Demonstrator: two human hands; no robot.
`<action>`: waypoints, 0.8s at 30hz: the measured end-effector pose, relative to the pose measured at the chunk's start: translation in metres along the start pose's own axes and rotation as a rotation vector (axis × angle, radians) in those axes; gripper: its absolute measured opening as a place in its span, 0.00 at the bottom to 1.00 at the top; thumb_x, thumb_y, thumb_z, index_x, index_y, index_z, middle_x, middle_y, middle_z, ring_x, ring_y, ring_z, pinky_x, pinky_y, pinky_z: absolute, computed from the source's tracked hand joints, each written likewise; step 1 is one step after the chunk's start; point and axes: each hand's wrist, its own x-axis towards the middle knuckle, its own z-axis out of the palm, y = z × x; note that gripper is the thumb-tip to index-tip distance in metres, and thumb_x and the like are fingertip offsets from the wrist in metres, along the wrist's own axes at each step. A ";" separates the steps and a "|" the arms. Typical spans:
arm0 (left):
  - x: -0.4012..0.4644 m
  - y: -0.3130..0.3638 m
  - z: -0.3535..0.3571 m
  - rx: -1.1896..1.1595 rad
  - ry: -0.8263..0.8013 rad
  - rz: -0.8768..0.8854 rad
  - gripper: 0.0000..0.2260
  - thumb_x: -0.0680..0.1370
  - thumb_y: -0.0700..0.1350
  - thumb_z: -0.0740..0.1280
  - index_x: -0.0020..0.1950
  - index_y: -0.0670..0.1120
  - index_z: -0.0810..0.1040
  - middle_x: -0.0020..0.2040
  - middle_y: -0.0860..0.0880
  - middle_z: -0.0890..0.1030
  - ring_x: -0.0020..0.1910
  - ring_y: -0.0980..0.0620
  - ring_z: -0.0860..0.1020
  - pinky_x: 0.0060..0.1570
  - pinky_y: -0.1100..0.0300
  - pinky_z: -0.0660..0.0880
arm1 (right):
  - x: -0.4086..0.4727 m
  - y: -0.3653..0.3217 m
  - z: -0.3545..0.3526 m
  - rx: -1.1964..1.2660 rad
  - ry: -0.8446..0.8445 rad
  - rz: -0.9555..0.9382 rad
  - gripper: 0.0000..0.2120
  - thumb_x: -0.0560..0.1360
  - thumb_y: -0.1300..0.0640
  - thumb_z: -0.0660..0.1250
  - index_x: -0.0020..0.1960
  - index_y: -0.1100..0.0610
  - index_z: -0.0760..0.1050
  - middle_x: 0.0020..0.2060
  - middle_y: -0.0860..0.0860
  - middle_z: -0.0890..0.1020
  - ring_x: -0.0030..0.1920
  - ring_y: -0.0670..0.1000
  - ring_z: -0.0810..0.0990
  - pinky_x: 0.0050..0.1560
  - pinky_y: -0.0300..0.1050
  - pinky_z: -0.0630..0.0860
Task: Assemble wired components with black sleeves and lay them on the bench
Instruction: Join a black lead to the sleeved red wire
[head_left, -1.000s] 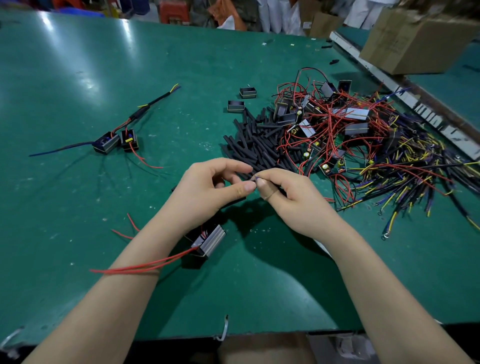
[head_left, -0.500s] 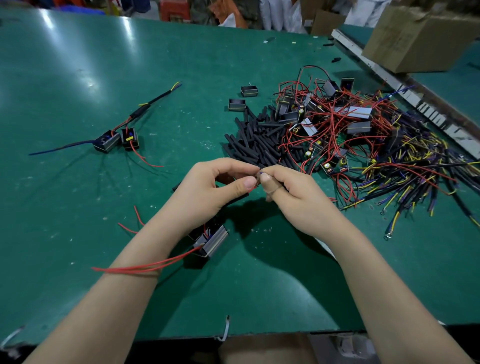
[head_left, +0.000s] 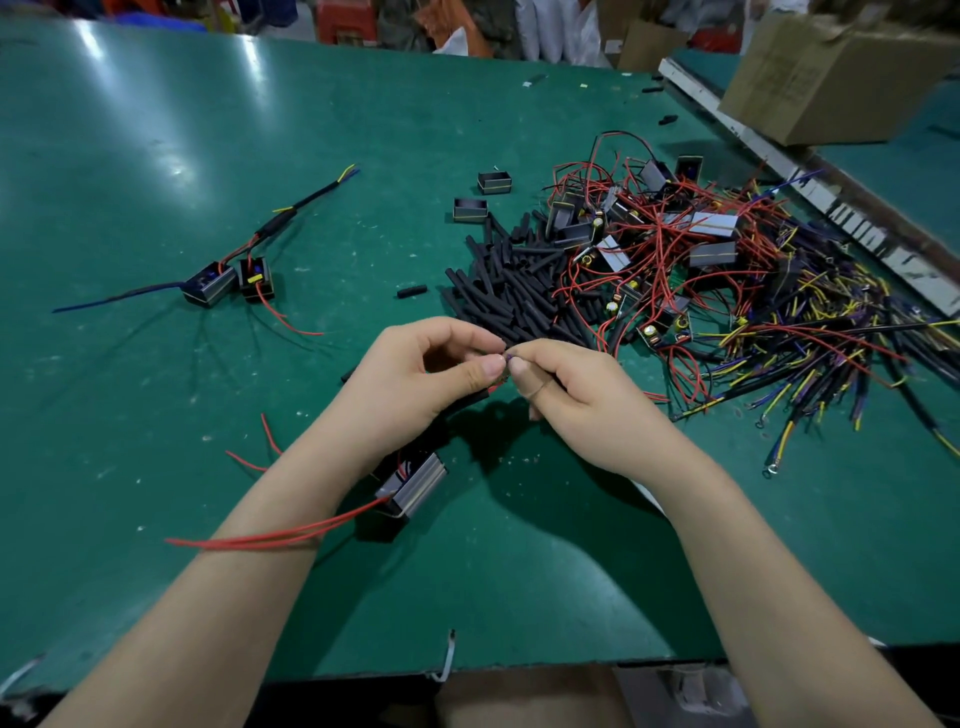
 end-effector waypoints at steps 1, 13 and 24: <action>0.000 0.000 -0.001 0.002 0.006 0.003 0.04 0.73 0.41 0.71 0.47 0.48 0.82 0.35 0.56 0.82 0.37 0.62 0.78 0.41 0.71 0.74 | 0.000 0.000 0.000 -0.014 -0.002 -0.016 0.09 0.81 0.59 0.59 0.51 0.59 0.77 0.36 0.41 0.74 0.38 0.41 0.74 0.41 0.35 0.69; -0.004 -0.002 0.003 0.477 0.121 0.363 0.03 0.74 0.40 0.71 0.45 0.47 0.83 0.40 0.51 0.79 0.37 0.57 0.75 0.42 0.65 0.71 | -0.002 0.002 0.003 0.072 0.019 0.054 0.12 0.82 0.54 0.57 0.42 0.52 0.73 0.29 0.37 0.76 0.33 0.39 0.72 0.35 0.30 0.66; -0.002 -0.008 0.004 0.609 0.130 0.528 0.02 0.76 0.40 0.69 0.44 0.46 0.80 0.40 0.56 0.77 0.39 0.66 0.72 0.40 0.76 0.64 | 0.004 -0.001 0.003 0.312 0.020 0.212 0.15 0.73 0.47 0.57 0.31 0.42 0.76 0.23 0.46 0.71 0.32 0.51 0.75 0.35 0.46 0.68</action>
